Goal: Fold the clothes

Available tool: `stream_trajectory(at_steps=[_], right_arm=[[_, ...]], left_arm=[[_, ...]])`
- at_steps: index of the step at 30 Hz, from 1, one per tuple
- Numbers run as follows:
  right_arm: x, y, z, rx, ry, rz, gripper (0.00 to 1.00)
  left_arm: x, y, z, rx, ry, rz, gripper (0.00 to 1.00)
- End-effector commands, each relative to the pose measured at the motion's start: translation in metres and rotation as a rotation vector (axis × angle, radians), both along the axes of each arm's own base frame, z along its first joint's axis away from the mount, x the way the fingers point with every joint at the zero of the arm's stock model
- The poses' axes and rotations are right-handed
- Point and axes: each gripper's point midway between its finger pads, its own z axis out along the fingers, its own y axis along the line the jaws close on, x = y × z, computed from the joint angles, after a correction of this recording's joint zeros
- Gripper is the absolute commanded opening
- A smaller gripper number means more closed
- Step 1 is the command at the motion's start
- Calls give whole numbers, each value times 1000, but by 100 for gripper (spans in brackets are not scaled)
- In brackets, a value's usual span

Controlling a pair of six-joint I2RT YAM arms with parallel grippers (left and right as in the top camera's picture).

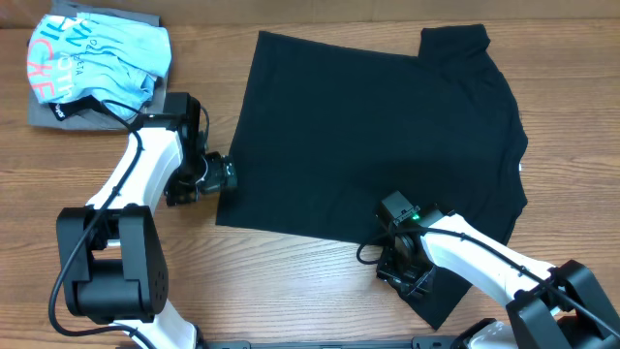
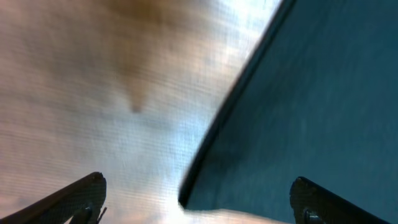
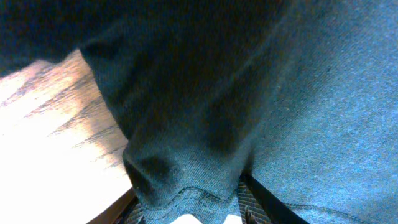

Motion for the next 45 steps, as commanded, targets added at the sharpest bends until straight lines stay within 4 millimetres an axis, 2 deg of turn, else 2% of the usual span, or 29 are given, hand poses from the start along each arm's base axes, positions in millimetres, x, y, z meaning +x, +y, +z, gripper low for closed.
stream_trajectory(at_steps=[1,9,14,17,20,21,28,33,36,39,40,45], right_arm=[[-6,-4,-5,-22,27,-7,46],[-5,-3,-6,-17,21,-3,46],[-5,-3,-6,-17,21,-4,46],[-6,-2,-5,-10,26,-5,46],[-6,-1,-5,-6,29,-6,46],[-6,-1,-5,-5,29,-6,46],[-7,-1,-5,-4,31,-7,46],[-7,1,-5,4,36,-9,46],[-8,2,-5,11,40,-11,45],[-9,4,-4,23,47,-13,39],[-9,4,-4,24,47,-14,35],[-3,8,1,31,35,-17,28]], left_arm=[[-13,-10,-4,-65,51,-12,98],[-35,-14,-22,-69,107,-18,98],[-37,-14,-31,-66,102,-7,95],[-35,-14,-32,-66,92,-4,83],[-33,-14,-33,-66,83,0,62],[-34,-14,-33,-66,83,3,60],[-44,-15,-45,-68,98,7,65],[-47,-14,-48,-68,100,7,63],[-47,-14,-48,-64,101,22,49],[-47,-14,-48,-64,102,30,8],[-47,-14,-48,-64,102,29,4],[-45,-14,-47,-64,98,28,4]])
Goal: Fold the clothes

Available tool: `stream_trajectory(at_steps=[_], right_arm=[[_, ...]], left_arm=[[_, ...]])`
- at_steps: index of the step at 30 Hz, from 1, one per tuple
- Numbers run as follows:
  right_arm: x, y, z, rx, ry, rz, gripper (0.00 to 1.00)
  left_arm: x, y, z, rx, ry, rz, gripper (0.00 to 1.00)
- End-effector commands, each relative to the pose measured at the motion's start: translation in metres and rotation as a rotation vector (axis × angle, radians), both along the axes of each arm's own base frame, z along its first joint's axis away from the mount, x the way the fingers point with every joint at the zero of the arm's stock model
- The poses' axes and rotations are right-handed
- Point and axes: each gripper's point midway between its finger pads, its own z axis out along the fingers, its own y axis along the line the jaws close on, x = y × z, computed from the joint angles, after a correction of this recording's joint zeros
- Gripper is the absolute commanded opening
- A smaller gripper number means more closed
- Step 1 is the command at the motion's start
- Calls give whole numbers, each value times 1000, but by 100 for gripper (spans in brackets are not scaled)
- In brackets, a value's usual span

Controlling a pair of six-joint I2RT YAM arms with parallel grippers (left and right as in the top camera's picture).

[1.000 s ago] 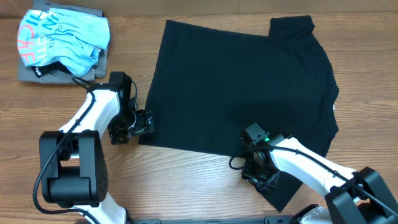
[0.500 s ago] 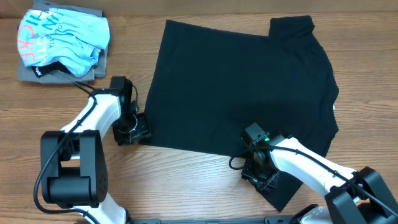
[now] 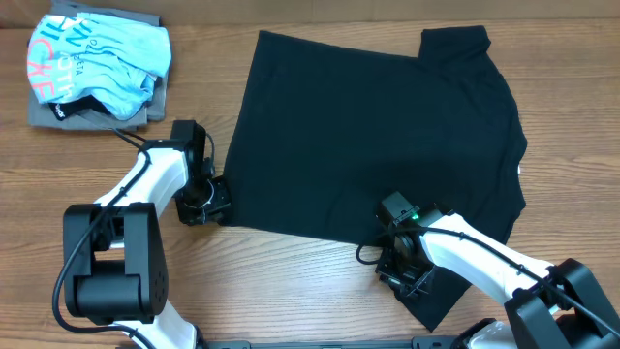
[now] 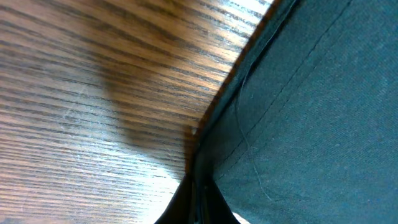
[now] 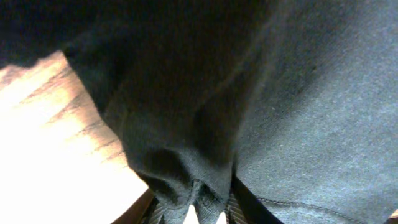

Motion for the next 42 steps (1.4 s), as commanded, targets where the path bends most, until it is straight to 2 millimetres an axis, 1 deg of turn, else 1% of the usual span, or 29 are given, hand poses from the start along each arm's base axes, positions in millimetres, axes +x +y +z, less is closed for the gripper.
stream_trajectory(at_steps=[1,2,4,5,7,9,11,13,17,19,22,25,26,28,30,35,38,42], right_arm=[[4,6,3,15,4,-8,24],[6,7,5,17,1,-11,18],[11,7,10,19,-4,-21,8],[13,7,12,20,-7,-26,6],[17,5,17,18,-13,-36,6],[18,-3,22,-17,-16,-43,5],[16,-16,30,-67,-12,-57,4],[15,-24,37,-86,-11,-73,4],[16,-28,51,-67,-44,-98,4],[19,-28,58,-49,-77,-107,4],[29,-30,68,-35,-141,-126,4],[46,-39,81,-56,-213,-151,4],[55,-44,86,-73,-244,-170,4],[67,-50,92,-81,-282,-200,4],[78,-55,97,-80,-316,-226,4],[110,-65,101,-47,-425,-250,4],[129,-68,104,-27,-494,-256,4],[156,-65,112,1,-608,-212,4]], left_arm=[[-7,-2,-5,0,27,0,4],[-6,-2,-4,-1,24,-4,4],[-4,-2,-1,-1,23,-4,4],[-2,-2,2,-1,21,-4,4],[1,-2,7,-1,23,-4,4],[2,-2,15,-4,32,-7,4],[2,-3,25,-4,52,-7,4],[1,-2,34,-3,70,-6,4],[2,-2,50,-3,82,-6,4],[5,-3,54,-3,70,-6,4],[15,-2,57,-3,34,-6,4],[30,-3,58,-4,-24,-3,4],[39,-3,60,-5,-56,-1,4],[50,-3,63,-5,-96,3,4],[62,-3,66,-5,-143,17,4],[95,-4,71,-12,-273,47,4],[115,-6,76,-25,-354,62,4],[142,-11,86,-54,-472,66,4]])
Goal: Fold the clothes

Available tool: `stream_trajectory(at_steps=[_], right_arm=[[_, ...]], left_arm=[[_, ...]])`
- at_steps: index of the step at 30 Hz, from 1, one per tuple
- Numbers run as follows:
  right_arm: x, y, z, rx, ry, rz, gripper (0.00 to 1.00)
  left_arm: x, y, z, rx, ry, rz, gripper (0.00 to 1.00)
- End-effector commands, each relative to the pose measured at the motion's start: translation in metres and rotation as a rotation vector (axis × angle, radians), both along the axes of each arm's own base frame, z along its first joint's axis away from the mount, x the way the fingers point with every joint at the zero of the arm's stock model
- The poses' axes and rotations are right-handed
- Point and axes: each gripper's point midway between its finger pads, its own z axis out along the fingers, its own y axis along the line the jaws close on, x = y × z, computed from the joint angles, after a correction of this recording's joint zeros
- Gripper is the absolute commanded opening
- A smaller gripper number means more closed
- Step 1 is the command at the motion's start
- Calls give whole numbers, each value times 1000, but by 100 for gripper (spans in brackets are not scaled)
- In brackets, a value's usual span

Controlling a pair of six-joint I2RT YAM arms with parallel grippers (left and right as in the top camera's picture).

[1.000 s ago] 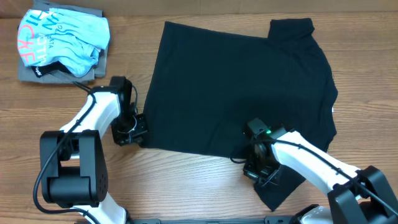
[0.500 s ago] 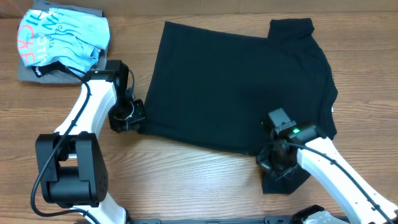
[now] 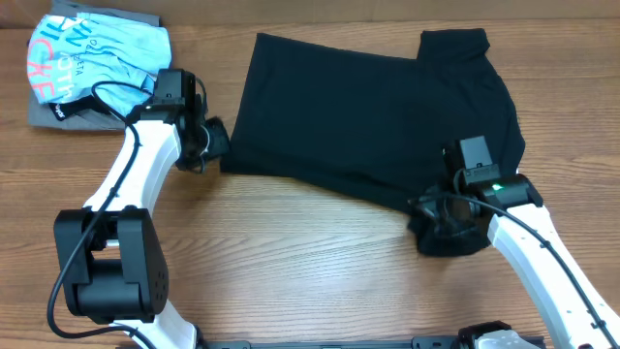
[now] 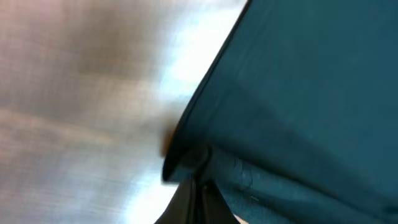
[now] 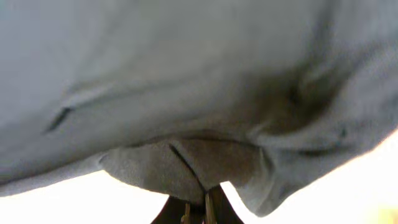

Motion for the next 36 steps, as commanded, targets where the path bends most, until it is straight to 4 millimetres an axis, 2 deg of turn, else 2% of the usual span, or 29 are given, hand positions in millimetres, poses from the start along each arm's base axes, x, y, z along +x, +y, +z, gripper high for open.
stream_trajectory(at_steps=[1,5,8,14,21,26,29,30,32,33,36], right_arm=[[23,-1,16,-21,-109,49,4],[41,-4,20,-47,-177,37,5],[51,-14,20,-110,-205,10,7],[67,-29,28,-209,-276,5,6],[84,-51,36,-236,-339,-49,4],[93,-60,27,-247,-332,-29,7],[101,-55,16,-241,-326,15,21],[104,-54,11,-240,-320,17,33],[106,-54,3,-242,-305,19,68],[106,-54,0,-245,-297,25,81],[102,-55,0,-253,-268,38,100]], left_arm=[[23,-7,16,-36,-91,20,4],[43,-15,27,-39,-190,3,4],[56,-24,35,-43,-257,-17,5],[70,-43,46,-43,-338,-54,8],[78,-53,31,27,-348,-60,12],[85,-55,14,37,-342,-61,13],[89,-56,3,37,-339,-61,15],[90,-56,-1,38,-336,-61,17],[91,-56,-7,40,-330,-61,23],[91,-56,-8,41,-329,-65,26],[91,-56,-5,46,-333,-80,36]])
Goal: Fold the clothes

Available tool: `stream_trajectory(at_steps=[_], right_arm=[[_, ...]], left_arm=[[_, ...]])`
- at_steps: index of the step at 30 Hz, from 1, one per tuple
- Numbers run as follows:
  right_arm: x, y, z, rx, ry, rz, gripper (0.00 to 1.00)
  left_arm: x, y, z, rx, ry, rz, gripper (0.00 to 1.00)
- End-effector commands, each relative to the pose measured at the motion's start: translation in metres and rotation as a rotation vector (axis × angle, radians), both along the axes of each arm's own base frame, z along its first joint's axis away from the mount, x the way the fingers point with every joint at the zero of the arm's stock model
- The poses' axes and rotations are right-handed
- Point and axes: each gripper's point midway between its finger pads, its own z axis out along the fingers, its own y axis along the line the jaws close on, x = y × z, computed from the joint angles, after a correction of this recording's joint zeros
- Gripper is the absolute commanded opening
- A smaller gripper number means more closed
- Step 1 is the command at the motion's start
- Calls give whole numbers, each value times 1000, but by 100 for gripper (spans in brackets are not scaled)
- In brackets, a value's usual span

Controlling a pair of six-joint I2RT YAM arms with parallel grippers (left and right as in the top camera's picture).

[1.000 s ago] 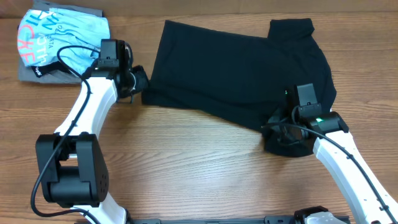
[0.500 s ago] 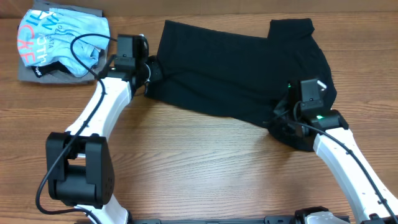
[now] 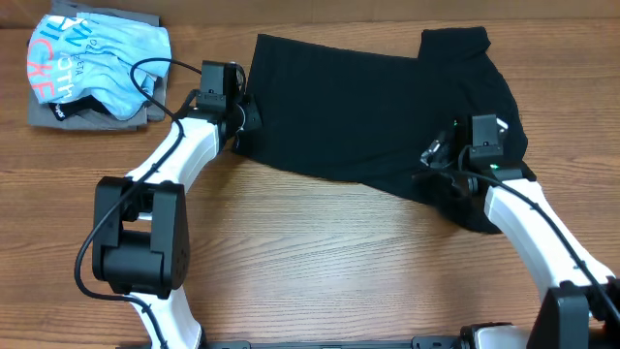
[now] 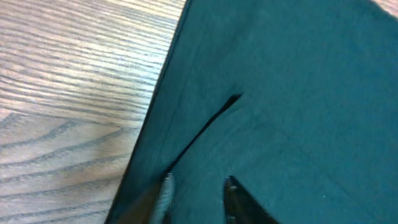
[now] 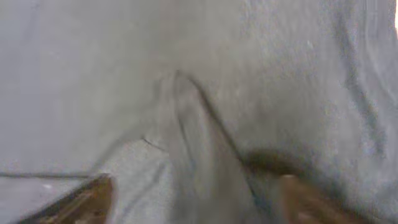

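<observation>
A black T-shirt (image 3: 368, 107) lies on the wooden table (image 3: 310, 271) with its near part doubled back over itself. Its near edge now runs slanting from left to right. My left gripper (image 3: 244, 114) rests on the shirt's left edge; in the left wrist view its fingers (image 4: 231, 190) stand a little apart over the dark cloth (image 4: 280, 93), and the gripper (image 4: 198, 194) is open. My right gripper (image 3: 441, 160) sits over the shirt's right side by the sleeve. There the right wrist view shows the gripper (image 5: 193, 196) wide open above wrinkled cloth (image 5: 186, 112).
A light blue printed shirt (image 3: 97, 53) lies crumpled on a folded grey garment (image 3: 44, 111) at the far left corner. The left arm's cable loops just beside that pile. Bare wood runs along the near side of the table.
Both grippers have let go of the shirt and now stand open on it. The left one has moved right and farther back along the left edge; the right one has moved slightly farther back.
The shirt lay flat, my left gripper open at its near left corner and the right shut on the near right corner. Then both were shut on the hem. Later both held it halfway back, the near part doubled over. Now the fold lies released.
</observation>
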Motion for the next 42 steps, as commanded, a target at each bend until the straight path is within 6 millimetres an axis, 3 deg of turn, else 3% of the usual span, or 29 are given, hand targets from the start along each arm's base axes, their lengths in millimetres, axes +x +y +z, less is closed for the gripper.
stream_trajectory(at_steps=[1,7,10,15,22,26,30,37,42], right_arm=[[7,-3,18,-13,-12,10,100],[-4,0,66,39,77,19,100],[-21,17,70,128,153,62,100],[-57,35,38,228,320,96,100],[-74,33,-9,210,396,121,95],[-72,32,-24,202,407,129,85],[-62,30,-31,185,391,128,60],[-58,20,-55,125,433,105,58],[-57,13,-68,88,460,91,39]], left_arm=[[7,1,7,20,-25,-9,38],[4,1,10,30,-6,-20,47],[1,2,7,33,11,-20,47],[0,1,3,44,13,-38,47],[-3,0,-18,46,61,-42,50],[-7,0,-24,48,85,-44,54],[-7,0,-24,48,85,-44,59],[-11,1,-26,53,103,-47,63],[-12,1,-26,53,106,-47,64]])
